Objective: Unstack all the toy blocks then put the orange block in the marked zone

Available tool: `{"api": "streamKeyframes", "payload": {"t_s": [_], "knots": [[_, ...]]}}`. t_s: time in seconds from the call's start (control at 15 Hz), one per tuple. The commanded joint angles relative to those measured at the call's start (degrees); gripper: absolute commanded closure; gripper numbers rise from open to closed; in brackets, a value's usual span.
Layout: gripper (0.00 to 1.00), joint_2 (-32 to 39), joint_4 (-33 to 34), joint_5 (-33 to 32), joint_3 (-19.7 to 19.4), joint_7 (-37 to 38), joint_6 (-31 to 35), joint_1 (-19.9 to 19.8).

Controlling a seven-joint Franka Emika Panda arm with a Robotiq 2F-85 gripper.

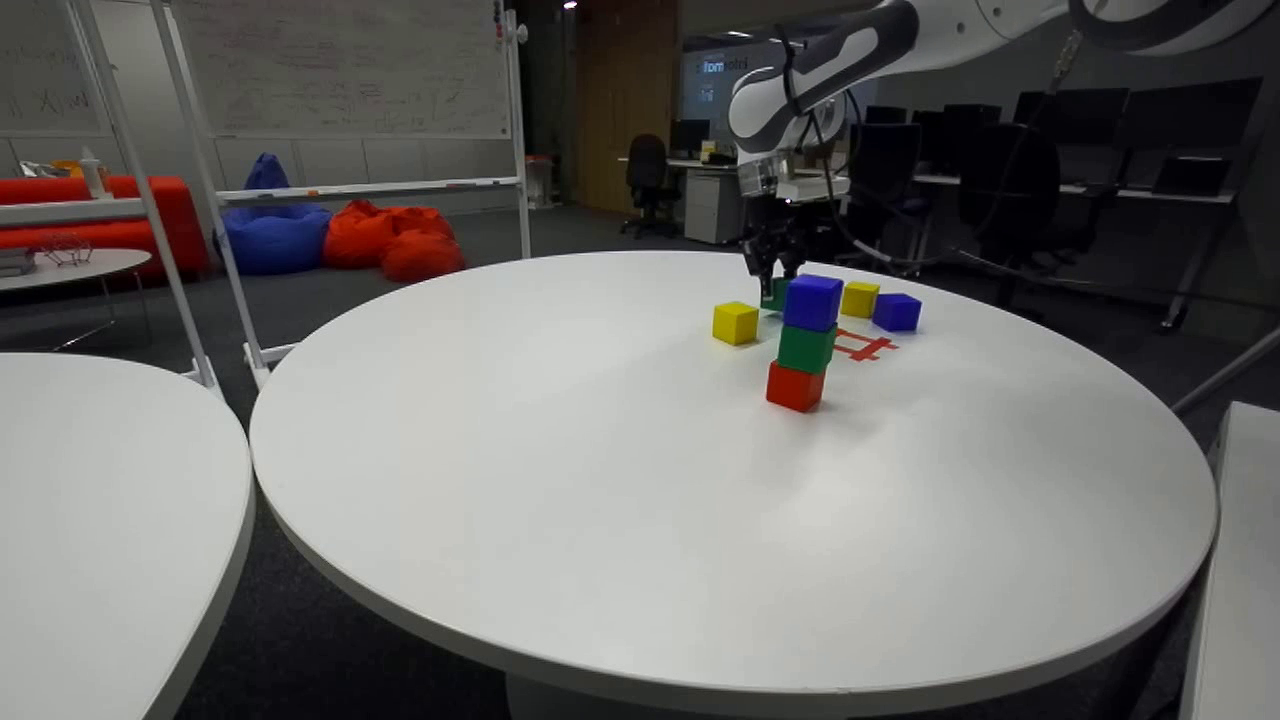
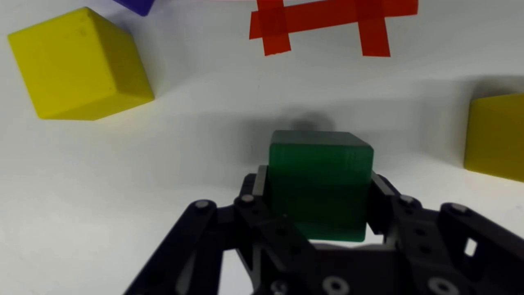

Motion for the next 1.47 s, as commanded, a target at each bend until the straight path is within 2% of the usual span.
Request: {"api": "streamKeyframes", "payload": {"t_s": [0.0,0.47,1.0,1.07,1.13,1.27,1.4], "knots": [[0.69,3.0,5.9,0.8,0.5,0.0,-3.6,-0.9],[0.69,5.4,9.8,0.6,0.6,-0.3,-5.0,-0.9],[0.69,6.1,11.1,0.9,0.5,0.0,-5.1,-0.9],[0.19,6.1,11.2,1.3,0.6,0.7,-5.0,-1.0],[0.17,6.0,11.1,1.1,0.4,0.8,-4.8,-0.9],[0.03,6.0,11.0,1.0,0.4,1.3,-4.5,-0.8],[0.0,5.9,11.0,0.9,0.4,1.3,-4.3,-0.9]]}}
